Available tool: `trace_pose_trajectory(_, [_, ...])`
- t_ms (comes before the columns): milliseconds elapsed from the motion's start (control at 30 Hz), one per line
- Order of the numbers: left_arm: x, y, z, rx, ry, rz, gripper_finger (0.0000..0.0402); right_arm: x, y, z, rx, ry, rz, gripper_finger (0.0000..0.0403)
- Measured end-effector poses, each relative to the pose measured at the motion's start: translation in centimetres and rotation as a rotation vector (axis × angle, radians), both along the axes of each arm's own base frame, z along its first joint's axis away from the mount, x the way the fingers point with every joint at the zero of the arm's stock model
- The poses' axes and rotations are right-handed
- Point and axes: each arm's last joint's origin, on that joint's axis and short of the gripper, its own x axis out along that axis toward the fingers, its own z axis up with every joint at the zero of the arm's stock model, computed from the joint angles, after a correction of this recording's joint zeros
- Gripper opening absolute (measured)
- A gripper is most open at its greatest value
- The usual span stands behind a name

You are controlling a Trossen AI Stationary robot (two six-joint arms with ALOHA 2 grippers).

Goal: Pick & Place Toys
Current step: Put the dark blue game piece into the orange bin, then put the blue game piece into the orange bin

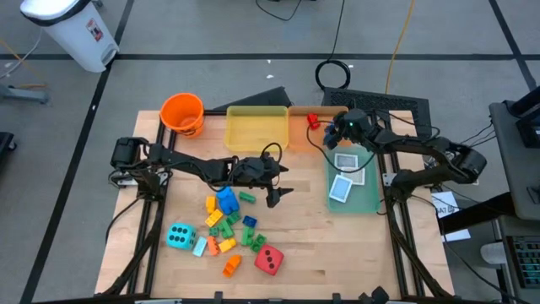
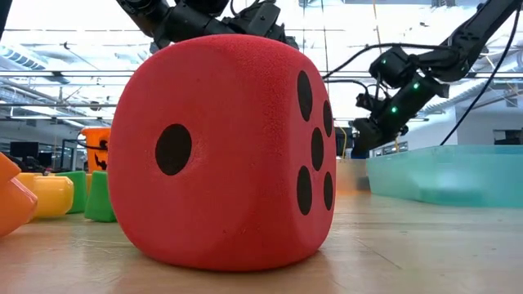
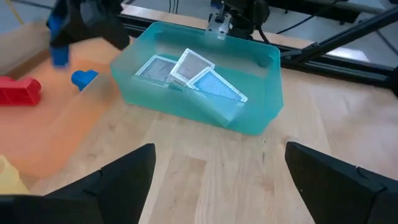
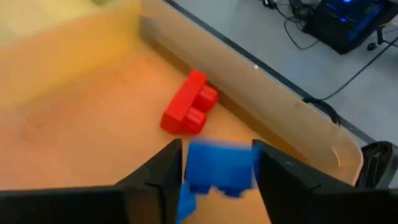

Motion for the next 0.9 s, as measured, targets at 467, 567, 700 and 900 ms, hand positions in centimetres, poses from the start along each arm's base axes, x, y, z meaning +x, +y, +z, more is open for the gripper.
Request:
trace_pose_trajectory(467, [-5.3, 0.5, 0.6, -0.08, 0.408, 0.254, 0.037, 0.1, 3.9, 3.6, -0.062, -0.088, 0.134, 0.0323])
trace_pose_trajectory(567, [-7.6, 0.1, 0.2, -0.172, 0.581, 0.358, 0.037, 0.1, 5.2, 4.3, -0.045, -0.132, 0.165, 0.0329])
trace_pose_trajectory(700, [-10.2, -0.6, -0.7, -0.273, 0.8, 0.553, 0.037, 0.4, 6.5, 4.9, -0.043, -0.171, 0.215, 0.0325])
trace_pose_trajectory(900, [-11.5, -1.5, -1.8, -0.393, 0.861, 0.718, 0.037, 1.0, 7.4, 4.9, -0.055, -0.168, 0.271, 0.032])
